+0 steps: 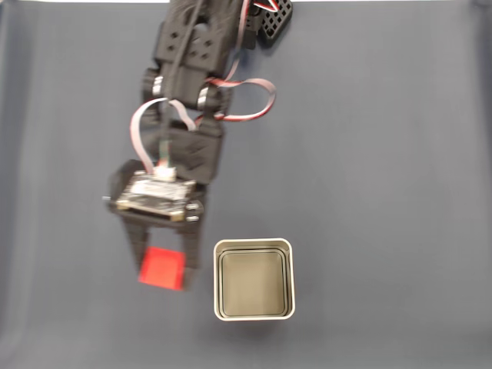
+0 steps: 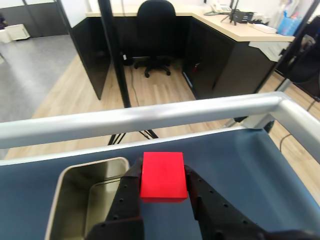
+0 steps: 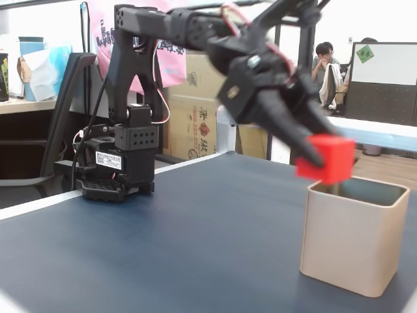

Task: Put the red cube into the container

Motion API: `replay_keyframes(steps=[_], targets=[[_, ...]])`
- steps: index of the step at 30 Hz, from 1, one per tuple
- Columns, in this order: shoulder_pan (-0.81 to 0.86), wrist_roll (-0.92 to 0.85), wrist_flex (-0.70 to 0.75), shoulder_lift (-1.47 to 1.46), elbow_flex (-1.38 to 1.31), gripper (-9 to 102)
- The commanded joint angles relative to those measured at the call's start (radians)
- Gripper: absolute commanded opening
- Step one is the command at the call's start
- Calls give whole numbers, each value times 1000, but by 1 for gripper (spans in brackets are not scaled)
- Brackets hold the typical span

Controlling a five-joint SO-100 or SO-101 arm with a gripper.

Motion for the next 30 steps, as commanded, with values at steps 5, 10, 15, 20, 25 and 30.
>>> replay_keyframes(steps=[5, 10, 15, 20, 25, 30], targets=[[-149, 12, 28, 103, -18, 0], [-209, -9, 20, 92, 12, 0], [-222, -15, 14, 72, 23, 0], [-207, -21, -6, 63, 34, 0], [-193, -28, -14, 60, 40, 0], [-189, -25, -17, 60, 41, 0]])
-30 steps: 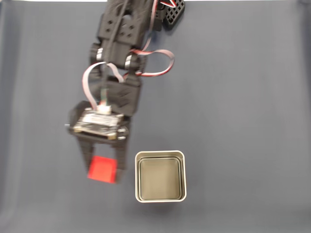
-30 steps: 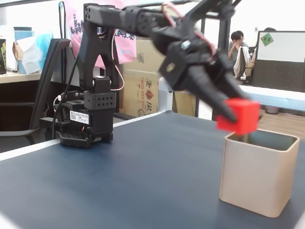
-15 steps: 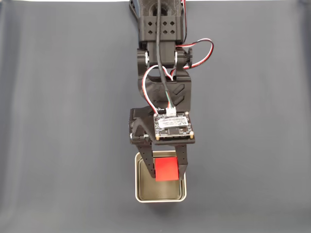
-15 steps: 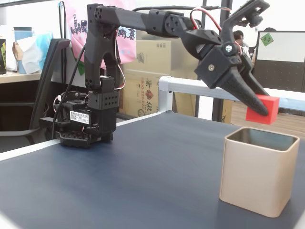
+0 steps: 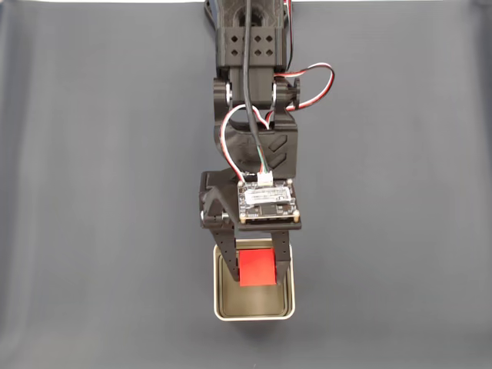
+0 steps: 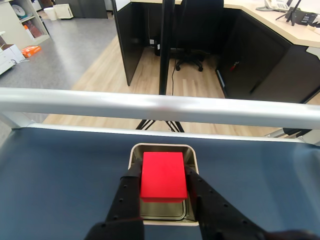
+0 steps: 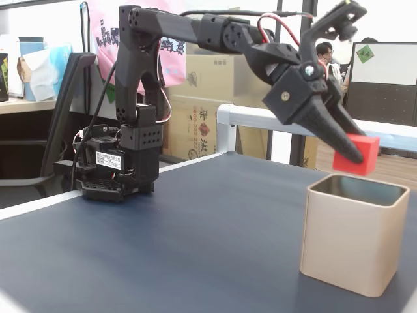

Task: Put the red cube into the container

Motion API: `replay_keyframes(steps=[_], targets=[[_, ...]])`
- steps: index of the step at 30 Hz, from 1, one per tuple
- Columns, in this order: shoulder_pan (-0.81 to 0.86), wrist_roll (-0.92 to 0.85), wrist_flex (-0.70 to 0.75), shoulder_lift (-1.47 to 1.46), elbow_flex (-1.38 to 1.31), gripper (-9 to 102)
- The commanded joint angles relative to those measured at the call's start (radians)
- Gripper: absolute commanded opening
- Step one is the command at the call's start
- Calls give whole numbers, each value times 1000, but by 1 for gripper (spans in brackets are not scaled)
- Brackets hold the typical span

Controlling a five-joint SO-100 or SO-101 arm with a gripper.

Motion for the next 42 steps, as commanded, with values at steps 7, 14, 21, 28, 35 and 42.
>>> replay_keyframes(steps=[7, 14, 21, 28, 35, 42], targets=[[20, -31, -48, 34, -9, 2], [31, -23, -137, 38, 26, 21], [38, -49, -169, 41, 32, 34], [41, -72, -169, 51, 48, 41], [40, -57, -183, 52, 51, 42], [37, -28, -202, 66, 63, 35]])
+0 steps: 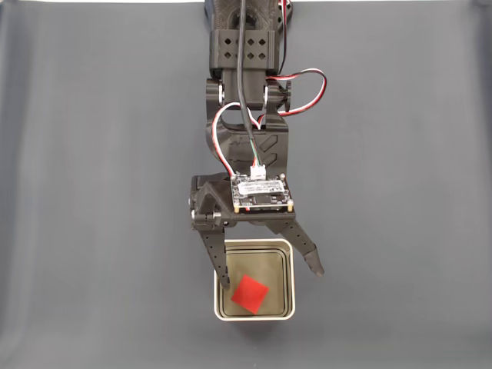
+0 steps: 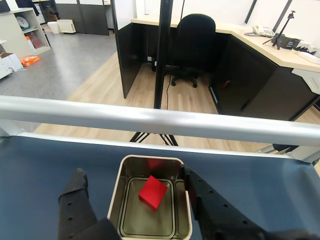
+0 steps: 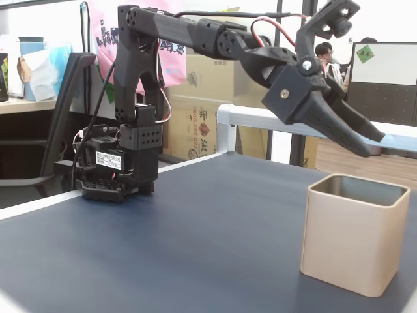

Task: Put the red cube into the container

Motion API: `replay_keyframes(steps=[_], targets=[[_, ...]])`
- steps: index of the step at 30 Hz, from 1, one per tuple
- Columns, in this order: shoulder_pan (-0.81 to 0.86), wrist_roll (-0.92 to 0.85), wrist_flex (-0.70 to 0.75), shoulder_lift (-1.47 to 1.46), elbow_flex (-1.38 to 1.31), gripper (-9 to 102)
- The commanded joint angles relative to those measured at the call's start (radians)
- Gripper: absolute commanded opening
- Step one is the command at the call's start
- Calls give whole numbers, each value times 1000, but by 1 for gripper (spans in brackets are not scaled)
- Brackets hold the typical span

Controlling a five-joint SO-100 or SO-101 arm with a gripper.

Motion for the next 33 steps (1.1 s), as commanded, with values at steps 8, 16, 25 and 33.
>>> replay_keyframes(steps=[8, 16, 25, 33], targets=[[8, 14, -18, 173, 98, 0], [-15, 25, -11, 575, 526, 0], [-25, 26, 69, 1108, 1048, 0], [-12, 40, 279, 1479, 1322, 0]])
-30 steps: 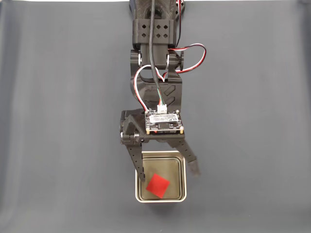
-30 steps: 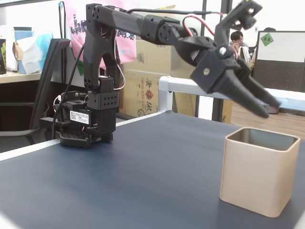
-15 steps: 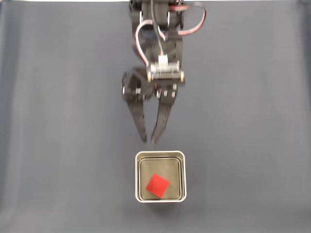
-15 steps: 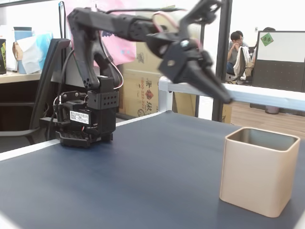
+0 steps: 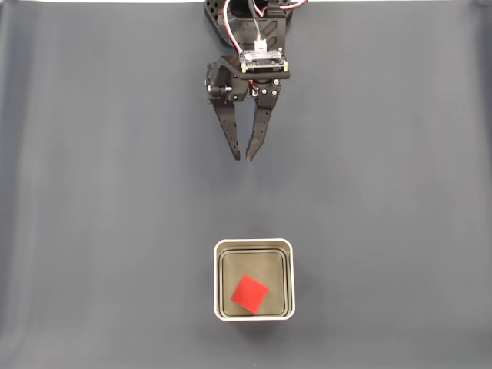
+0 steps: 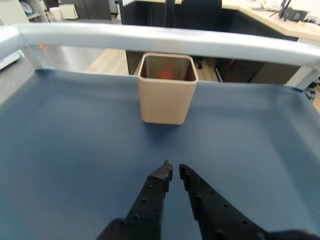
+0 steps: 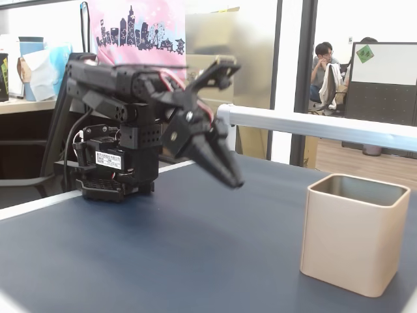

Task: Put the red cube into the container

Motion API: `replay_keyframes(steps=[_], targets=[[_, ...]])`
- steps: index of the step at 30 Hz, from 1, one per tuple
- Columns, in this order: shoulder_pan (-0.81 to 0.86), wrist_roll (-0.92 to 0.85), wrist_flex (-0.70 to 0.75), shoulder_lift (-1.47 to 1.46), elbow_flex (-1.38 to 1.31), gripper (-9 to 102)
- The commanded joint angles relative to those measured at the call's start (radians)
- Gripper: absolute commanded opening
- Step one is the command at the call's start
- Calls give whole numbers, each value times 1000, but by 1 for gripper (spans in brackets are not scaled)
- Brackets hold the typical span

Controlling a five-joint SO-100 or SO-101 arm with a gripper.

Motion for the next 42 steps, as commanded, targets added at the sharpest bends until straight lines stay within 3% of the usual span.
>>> replay_keyframes(steps=[1, 10, 18, 25, 42], targets=[[11, 37, 89, 103, 28, 0], [44, 54, 405, 222, 63, 0], [35, 28, 779, 347, 64, 0], [40, 12, 882, 353, 64, 0], [38, 3, 884, 353, 64, 0]])
